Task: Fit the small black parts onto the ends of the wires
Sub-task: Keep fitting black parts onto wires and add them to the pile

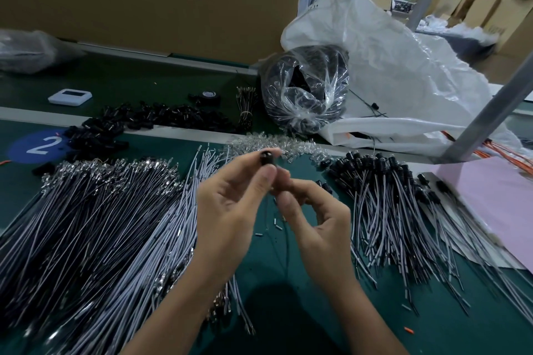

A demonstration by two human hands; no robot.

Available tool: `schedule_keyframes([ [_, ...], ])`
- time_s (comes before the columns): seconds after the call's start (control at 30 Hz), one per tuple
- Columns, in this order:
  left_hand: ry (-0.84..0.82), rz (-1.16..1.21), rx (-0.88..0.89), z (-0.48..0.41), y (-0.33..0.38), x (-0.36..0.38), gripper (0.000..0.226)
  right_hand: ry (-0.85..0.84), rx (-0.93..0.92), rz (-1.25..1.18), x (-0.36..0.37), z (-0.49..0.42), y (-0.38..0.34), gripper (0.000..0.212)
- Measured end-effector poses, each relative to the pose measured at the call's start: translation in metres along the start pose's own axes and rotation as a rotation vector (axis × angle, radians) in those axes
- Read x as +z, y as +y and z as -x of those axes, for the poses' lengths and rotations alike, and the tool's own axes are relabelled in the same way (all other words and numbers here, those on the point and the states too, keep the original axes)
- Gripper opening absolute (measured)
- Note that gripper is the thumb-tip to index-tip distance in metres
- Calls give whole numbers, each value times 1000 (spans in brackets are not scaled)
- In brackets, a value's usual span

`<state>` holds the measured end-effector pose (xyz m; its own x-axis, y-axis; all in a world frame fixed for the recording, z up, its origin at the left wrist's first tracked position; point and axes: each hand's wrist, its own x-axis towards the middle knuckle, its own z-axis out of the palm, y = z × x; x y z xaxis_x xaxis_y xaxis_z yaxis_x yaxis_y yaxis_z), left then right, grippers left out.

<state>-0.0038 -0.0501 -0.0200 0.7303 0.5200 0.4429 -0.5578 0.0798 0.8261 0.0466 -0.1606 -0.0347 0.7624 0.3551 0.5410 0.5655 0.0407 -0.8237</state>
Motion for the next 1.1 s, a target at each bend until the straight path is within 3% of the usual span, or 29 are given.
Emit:
schedule_keyframes([
  [0.07, 103, 68, -83, -4, -1, -4, 19, 78, 63, 27, 0, -3, 1, 11],
  [0.2, 177, 113, -288, -11, -4, -7, 21, 197, 202, 80, -8, -29, 8, 35],
  [0.33, 128, 56, -442, -9, -10, -8, 16, 34, 265, 433, -15, -74, 30, 40],
  [0.47, 74, -7, -526, -4, -16, -6, 14, -169, 314, 763, -7, -112, 64, 25],
  [0.57, 64, -44, -532, -5, -18, -6, 16, -198, 335, 876, 0, -118, 82, 13],
  [0.67, 44, -86, -521, -5, -18, -7, 15, -173, 334, 912, 3, -122, 90, 15],
  [0.9, 10, -111, -497, -4, -20, -5, 12, -231, 347, 764, -13, -125, 85, 20],
  [1.1, -39, -198, -404, -4, -24, -5, 11, -107, 273, 222, -43, -75, 30, 5],
])
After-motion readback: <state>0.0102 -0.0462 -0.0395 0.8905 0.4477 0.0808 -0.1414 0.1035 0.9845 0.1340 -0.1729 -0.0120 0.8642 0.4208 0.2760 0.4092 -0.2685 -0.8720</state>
